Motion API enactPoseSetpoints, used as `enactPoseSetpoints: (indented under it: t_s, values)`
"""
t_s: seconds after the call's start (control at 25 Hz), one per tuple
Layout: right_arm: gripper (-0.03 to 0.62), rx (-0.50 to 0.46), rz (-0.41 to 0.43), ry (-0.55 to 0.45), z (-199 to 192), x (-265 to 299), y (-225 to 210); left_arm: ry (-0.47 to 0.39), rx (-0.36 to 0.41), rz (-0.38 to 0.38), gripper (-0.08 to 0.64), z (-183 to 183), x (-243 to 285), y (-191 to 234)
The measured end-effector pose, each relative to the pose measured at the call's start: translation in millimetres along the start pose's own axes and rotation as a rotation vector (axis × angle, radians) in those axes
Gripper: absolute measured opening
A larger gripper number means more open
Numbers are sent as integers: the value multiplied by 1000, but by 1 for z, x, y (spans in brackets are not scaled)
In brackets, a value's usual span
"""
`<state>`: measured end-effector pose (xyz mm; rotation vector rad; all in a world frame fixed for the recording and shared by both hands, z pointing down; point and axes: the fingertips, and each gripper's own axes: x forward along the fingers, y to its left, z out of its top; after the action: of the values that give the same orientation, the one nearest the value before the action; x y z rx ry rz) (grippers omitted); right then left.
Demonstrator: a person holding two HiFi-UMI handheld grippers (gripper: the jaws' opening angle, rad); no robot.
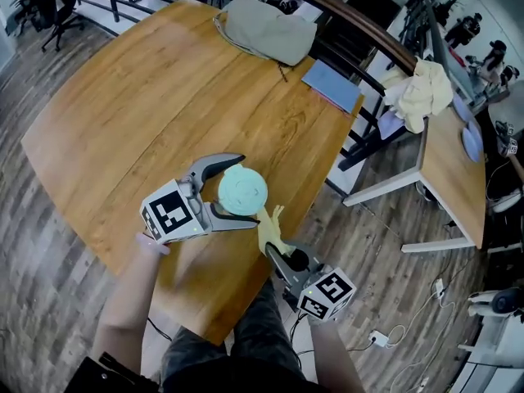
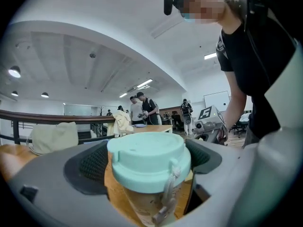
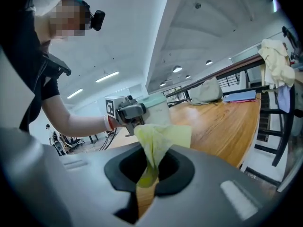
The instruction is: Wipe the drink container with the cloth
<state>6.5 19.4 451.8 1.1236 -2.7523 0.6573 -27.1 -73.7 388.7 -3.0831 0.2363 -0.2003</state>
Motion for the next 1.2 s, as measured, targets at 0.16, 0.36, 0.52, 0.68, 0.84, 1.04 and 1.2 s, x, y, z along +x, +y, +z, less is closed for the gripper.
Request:
enactPoseSetpoints:
  t_s: [0.16,0.36,0.52,0.68,0.84,1.04,1.2]
  values:
    - [25,-39,7,-1,8,8,0,-1,11,-34,488,1,9,-1]
    - [25,-112,6,-7,21,16,1,-21,-33,-18,479,-2,7,6]
    - [25,-160,58,-17,37,25,5,-64,-117,16,479,-2,1,23]
    - [25,-176,120,-9,50,41,5,-103,-190,52,479,-2,-4,37]
    - [25,-155,178,-19,67,59,4,-149,-256,79,479,2,-10,49]
    - [25,-150,233,-25,82,82,0,-202,-345,123,479,-2,-19,68]
    - [25,-131,271,-13,87,99,-1,-234,-398,146,479,-7,-27,76]
